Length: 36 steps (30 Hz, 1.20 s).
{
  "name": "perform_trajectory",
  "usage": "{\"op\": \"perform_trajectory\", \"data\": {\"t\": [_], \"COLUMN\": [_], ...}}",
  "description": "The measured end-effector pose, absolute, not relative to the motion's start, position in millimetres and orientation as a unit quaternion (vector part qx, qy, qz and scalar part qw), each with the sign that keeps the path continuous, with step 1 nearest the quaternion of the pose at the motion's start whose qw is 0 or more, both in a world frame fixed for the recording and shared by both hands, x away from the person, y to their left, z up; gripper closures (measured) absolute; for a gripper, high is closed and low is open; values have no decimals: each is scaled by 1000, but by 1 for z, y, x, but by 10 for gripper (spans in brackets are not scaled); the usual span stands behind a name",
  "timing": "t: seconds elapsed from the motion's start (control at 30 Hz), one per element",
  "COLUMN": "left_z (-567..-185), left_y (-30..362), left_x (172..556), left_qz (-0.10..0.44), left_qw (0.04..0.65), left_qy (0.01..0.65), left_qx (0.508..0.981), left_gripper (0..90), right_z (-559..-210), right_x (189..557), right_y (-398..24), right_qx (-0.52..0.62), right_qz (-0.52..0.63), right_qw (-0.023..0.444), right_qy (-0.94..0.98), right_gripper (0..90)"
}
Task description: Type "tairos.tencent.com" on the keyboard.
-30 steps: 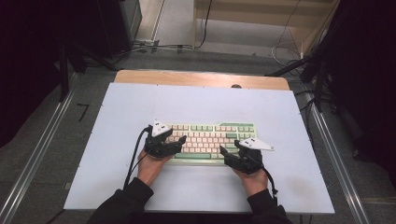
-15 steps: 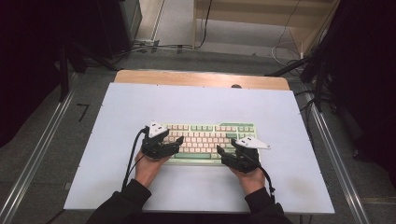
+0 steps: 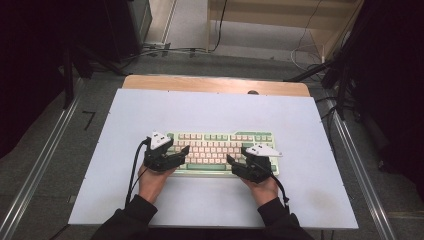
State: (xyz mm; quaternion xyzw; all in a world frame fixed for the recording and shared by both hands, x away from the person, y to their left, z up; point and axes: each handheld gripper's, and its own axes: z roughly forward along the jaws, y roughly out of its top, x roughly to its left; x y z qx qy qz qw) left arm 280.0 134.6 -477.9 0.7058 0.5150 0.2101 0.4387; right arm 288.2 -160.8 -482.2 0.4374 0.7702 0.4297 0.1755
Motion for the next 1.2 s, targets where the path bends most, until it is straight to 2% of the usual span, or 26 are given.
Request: {"op": "perform_trajectory", "data": {"t": [0.27,0.53,0.73,1.03,1.2], "left_z": [-479,-480,-481,-480,-480], "left_y": [146,152,153,160,163], "left_x": [275,270,267,260,257], "left_qz": [207,210,211,213,212], "left_qw": [437,435,432,433,434], "left_qy": [533,539,541,547,549], "left_qx": [695,690,690,684,681], "left_gripper": [356,356,356,356,356], "right_z": [-482,-483,-483,-485,-487], "right_x": [292,294,293,297,295], "right_y": [-151,-142,-138,-127,-119], "right_qx": [427,419,413,401,377], "right_qz": [433,437,439,438,436], "right_qw": [168,164,161,138,133], "right_qy": [776,779,781,793,807], "right_gripper": [392,475,595,844,876]}}
